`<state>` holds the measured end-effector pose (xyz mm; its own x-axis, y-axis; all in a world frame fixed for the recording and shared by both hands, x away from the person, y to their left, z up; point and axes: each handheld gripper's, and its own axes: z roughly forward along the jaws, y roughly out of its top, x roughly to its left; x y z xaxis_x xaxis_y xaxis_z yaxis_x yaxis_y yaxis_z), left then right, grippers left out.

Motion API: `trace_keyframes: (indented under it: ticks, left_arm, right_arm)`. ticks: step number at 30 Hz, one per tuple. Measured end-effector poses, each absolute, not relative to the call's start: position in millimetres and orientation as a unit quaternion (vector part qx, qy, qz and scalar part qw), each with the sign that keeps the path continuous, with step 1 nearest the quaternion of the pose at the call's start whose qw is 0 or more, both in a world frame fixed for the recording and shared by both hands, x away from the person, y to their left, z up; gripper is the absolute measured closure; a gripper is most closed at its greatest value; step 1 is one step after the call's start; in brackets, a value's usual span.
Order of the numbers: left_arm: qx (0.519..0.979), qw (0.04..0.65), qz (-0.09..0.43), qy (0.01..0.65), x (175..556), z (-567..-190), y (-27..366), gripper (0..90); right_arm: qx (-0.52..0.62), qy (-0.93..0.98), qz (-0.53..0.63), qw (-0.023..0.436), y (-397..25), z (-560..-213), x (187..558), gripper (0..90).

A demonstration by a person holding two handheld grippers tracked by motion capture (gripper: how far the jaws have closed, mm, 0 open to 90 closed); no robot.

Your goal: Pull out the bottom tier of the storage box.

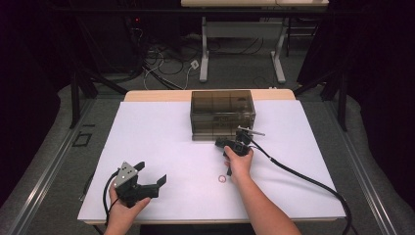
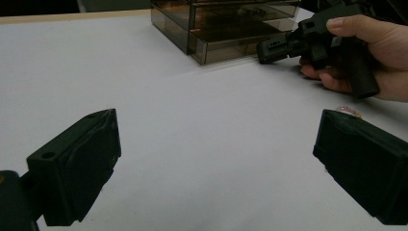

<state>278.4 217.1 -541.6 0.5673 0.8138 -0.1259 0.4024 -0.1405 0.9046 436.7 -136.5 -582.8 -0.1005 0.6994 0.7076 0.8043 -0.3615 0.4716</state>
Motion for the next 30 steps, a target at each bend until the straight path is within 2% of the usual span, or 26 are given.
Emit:
trace_keyframes:
  ticks: [8, 30]
  left_arm:
    - [0.729, 0.503, 0.204, 0.417, 279, -542, 215, 2.5]
    - [0.730, 0.502, 0.204, 0.416, 279, -542, 215, 2.5]
  right_arm:
    - [-0.665, -0.573, -0.477, 0.043, -136, -578, 432, 71.1]
    - [-0.642, -0.598, -0.480, 0.015, -136, -569, 422, 58.5]
